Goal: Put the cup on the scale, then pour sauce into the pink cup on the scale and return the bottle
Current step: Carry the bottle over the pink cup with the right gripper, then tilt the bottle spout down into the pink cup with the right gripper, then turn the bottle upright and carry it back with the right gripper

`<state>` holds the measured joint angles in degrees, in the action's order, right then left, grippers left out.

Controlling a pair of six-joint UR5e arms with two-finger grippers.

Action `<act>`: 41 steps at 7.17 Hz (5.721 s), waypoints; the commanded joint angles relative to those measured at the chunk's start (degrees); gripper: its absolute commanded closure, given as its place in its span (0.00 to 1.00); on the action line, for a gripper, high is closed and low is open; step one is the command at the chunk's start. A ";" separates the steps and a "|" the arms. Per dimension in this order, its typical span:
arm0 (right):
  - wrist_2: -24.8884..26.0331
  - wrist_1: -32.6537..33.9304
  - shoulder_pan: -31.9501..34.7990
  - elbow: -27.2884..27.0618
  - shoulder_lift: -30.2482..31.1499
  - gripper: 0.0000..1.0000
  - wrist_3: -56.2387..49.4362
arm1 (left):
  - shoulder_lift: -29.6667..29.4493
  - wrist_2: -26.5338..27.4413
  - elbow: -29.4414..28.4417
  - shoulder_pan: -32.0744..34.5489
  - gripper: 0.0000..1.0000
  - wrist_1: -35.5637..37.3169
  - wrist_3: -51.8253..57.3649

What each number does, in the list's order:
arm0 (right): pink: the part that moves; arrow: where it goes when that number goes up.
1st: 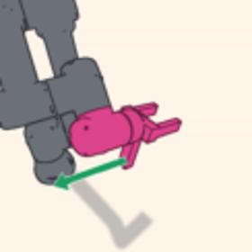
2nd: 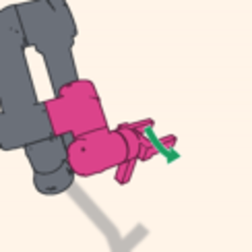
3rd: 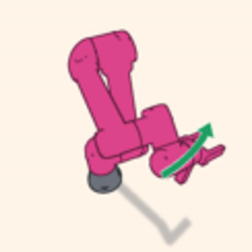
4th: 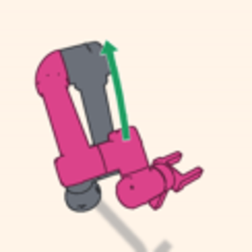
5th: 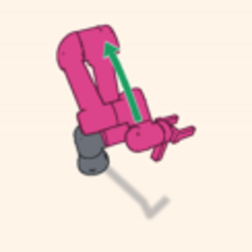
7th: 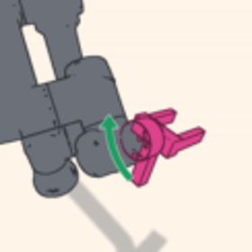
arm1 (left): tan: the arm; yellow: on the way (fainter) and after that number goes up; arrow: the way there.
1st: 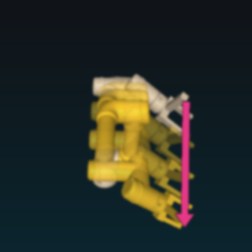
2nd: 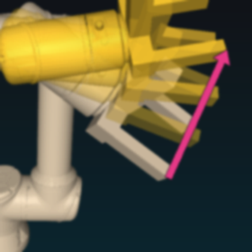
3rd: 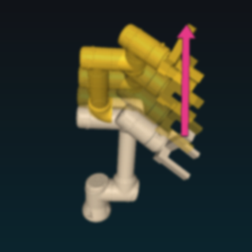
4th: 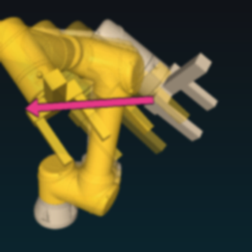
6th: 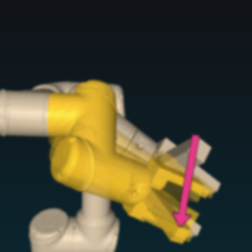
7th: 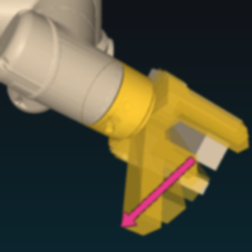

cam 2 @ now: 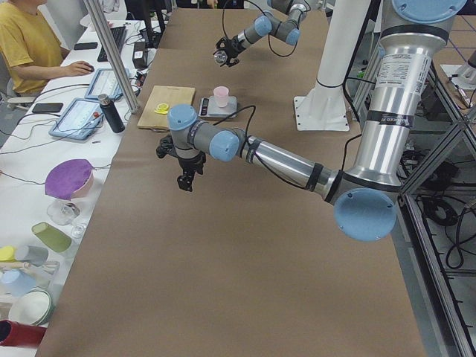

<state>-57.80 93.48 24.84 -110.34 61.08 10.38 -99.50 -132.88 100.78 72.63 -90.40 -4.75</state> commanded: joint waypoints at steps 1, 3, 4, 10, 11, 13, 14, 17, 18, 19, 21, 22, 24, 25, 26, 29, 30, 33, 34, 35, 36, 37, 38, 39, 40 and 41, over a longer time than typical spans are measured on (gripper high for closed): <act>2.50 3.36 -0.85 2.30 -1.83 0.77 -1.06 | 2.28 -0.01 -0.32 0.24 0.16 -2.22 2.89; 4.45 3.55 -1.20 5.39 -3.51 0.77 -1.15 | 2.56 -0.01 -0.59 0.32 0.16 -2.76 2.99; 4.97 3.55 -1.20 6.79 -3.95 0.77 -1.32 | 2.56 -0.01 -0.68 0.41 0.16 -2.76 2.99; 7.70 6.96 -1.20 12.43 -7.38 0.79 -4.49 | 3.08 -0.01 -0.77 0.76 0.16 -3.38 2.99; 9.61 9.33 -1.20 12.43 -7.56 0.79 -4.49 | 3.34 -0.62 -0.77 0.76 0.16 -3.38 2.99; 11.04 12.24 -1.20 12.08 -7.56 0.79 -4.40 | 3.70 -1.59 -0.77 1.11 0.16 -3.38 2.99; 12.69 14.51 -1.20 12.08 -7.99 0.79 -4.40 | 3.79 -1.77 -0.68 1.38 0.16 -3.38 2.91; 13.15 17.43 -1.55 12.34 -10.19 0.79 -4.31 | 3.79 -3.35 -0.77 1.55 0.16 -3.29 2.91; 13.76 17.79 -1.81 12.34 -10.19 0.79 -4.23 | 3.79 -3.44 -0.85 1.64 0.16 -3.29 2.91; 14.63 18.57 -2.60 12.26 -10.19 0.79 -4.23 | 3.79 -3.44 -1.03 1.73 0.16 -3.29 2.91; 15.96 21.12 -3.05 12.17 -10.63 0.79 -4.23 | 4.57 -3.44 -1.03 2.08 0.16 -3.38 2.99; 17.01 21.74 -3.31 12.17 -10.72 0.81 -4.14 | 4.58 -3.53 -1.03 2.08 0.16 -3.38 2.91; 17.80 21.83 -3.66 12.34 -10.37 0.82 -4.05 | 4.58 -5.02 -1.12 2.08 0.16 -3.38 2.91; 18.50 22.35 -3.84 12.34 -10.20 0.82 -4.05 | 4.58 -5.02 -1.12 2.17 0.16 -3.38 2.91; 18.95 24.36 -3.92 12.34 -10.63 0.83 -3.96 | 4.58 -5.02 -1.12 2.43 0.16 -3.29 2.91; 19.13 24.65 -3.84 11.03 -10.81 0.83 -3.79 | 4.58 -5.02 -1.20 2.96 0.16 -3.11 2.91; 19.04 25.08 -3.84 9.20 -10.55 0.84 -3.87 | 4.58 -5.02 -1.20 3.05 0.16 -3.11 2.91; 18.34 27.90 -3.75 3.74 -10.19 0.84 -3.18 | 4.49 -5.11 -1.20 3.14 0.16 -3.20 2.91; 17.73 27.20 -3.92 3.64 -10.02 0.84 -1.43 | 4.40 -5.11 -1.20 3.14 0.16 -3.20 2.91; 17.02 23.89 -4.62 3.73 -8.89 0.85 0.85 | 4.31 -5.02 -1.20 3.14 0.16 -3.20 2.91; 15.89 19.07 -4.98 3.90 -7.66 0.85 1.05 | 4.31 -5.02 -1.20 3.14 0.16 -3.20 2.91; 14.05 14.15 -4.81 3.56 -6.43 0.85 1.14 | 4.31 -5.02 -1.20 3.14 0.16 -3.20 2.91; 11.59 7.92 -4.63 3.55 -5.72 0.85 1.40 | 4.14 -5.02 -1.20 3.22 0.16 -3.29 2.91; 8.52 3.94 -2.98 3.29 -5.54 0.85 2.44 | 4.05 -5.02 -1.38 3.22 0.16 -3.29 2.91; 4.66 0.60 -1.65 1.72 -4.84 0.85 6.02 | 3.79 -4.93 -1.47 3.22 0.16 -3.29 2.91; 2.19 0.39 0.10 -0.64 -3.70 0.85 6.58 | 3.70 -4.67 -1.47 3.22 0.16 -3.29 2.91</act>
<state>-52.12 95.74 23.03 -108.67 56.24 15.32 -95.64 -137.78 99.37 75.85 -93.69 -1.85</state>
